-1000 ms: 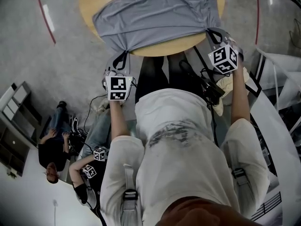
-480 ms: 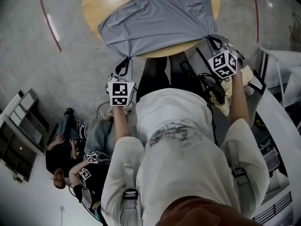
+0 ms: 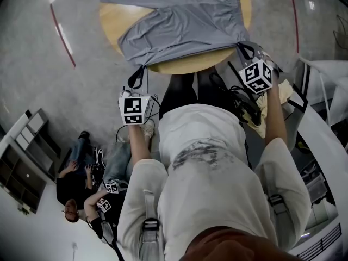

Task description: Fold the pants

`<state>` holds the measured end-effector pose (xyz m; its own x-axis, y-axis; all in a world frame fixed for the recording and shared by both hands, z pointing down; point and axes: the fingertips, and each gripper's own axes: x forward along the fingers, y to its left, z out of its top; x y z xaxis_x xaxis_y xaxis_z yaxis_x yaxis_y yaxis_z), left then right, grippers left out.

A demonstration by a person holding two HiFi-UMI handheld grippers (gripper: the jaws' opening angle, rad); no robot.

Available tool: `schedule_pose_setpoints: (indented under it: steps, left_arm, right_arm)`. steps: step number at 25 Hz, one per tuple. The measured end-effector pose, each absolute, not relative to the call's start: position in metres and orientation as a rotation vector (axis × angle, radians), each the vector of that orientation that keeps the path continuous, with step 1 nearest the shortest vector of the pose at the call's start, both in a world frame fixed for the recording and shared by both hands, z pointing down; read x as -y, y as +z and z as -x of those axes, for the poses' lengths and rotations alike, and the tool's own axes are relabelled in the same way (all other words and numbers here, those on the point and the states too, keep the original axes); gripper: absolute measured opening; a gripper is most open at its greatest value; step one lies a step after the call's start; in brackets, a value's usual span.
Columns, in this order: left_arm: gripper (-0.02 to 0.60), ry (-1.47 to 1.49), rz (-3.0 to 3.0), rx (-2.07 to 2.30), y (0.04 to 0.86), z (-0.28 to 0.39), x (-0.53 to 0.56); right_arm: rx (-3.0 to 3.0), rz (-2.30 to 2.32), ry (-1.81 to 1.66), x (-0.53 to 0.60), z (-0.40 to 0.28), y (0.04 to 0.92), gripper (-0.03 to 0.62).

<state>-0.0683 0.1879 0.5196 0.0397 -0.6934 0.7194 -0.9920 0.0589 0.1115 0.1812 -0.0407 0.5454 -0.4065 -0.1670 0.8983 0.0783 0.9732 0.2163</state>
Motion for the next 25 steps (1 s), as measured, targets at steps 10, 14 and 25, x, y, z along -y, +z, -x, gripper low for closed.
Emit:
schedule_pose_setpoints:
  steps: [10,14,25]
  left_arm:
    - [0.025,0.569,-1.624,1.800,0.495,0.097,-0.161]
    - [0.025,0.553,-1.589,1.845,0.484,0.107,-0.146]
    - [0.025,0.521,-1.542,1.934,0.456,0.141,-0.101]
  right_arm:
    - [2.036,-0.023,-0.241,0.066,-0.158,0.533,0.020]
    - [2.064,0.000,-0.231,0.076,-0.152,0.528,0.020]
    - [2.130,0.025,-0.213,0.110,-0.127,0.508,0.020]
